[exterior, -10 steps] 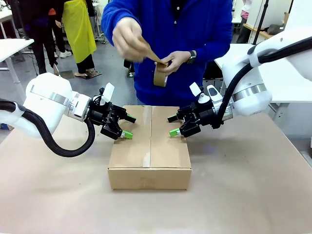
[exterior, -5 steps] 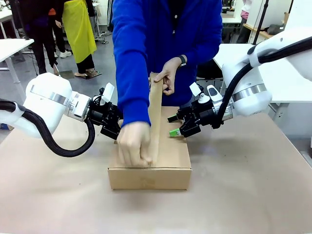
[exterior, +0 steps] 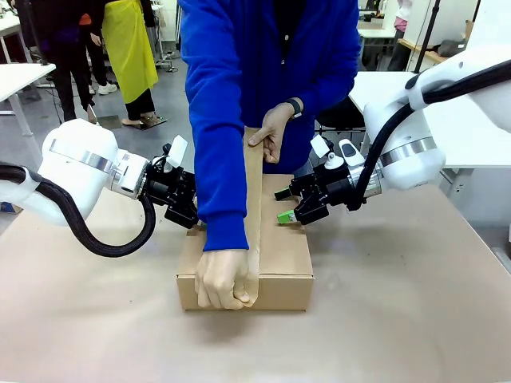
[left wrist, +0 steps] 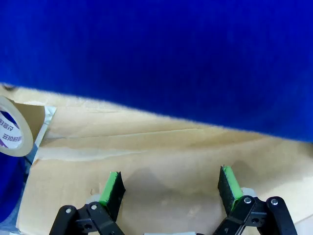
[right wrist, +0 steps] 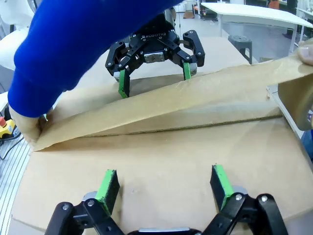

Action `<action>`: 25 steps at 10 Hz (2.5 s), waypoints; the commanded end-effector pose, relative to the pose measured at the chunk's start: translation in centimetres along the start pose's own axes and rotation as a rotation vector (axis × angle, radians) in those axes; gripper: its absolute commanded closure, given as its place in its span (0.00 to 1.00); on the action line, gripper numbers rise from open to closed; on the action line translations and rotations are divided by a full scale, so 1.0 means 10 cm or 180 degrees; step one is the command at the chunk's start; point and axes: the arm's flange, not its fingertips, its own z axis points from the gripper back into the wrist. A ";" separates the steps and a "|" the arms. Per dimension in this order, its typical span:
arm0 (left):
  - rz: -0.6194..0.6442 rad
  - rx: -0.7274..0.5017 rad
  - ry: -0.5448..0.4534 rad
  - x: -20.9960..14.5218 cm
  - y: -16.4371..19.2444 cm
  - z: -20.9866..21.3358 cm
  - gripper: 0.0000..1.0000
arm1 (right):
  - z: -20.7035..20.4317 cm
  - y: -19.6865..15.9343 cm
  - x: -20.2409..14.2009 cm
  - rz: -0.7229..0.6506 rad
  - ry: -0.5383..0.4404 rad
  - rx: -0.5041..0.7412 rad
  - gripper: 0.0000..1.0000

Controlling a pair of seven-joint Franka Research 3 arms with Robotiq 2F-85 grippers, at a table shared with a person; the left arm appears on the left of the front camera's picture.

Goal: Pack the gift set into the box.
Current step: Press and hold the closed box until the human finishes sealing it.

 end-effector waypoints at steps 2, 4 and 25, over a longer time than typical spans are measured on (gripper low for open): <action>-0.0035 0.0001 -0.0004 -0.02 -0.01 -0.01 0.00 | -0.01 0.00 -0.03 -0.0031 -0.0003 -0.0009 0.00; -0.0035 0.0001 -0.0004 -0.02 -0.01 -0.01 0.00 | -0.01 0.00 -0.03 -0.0031 -0.0003 -0.0009 0.00; -0.0035 0.0001 -0.0004 -0.02 -0.01 -0.01 0.00 | -0.01 0.00 -0.03 -0.0031 -0.0003 -0.0009 0.00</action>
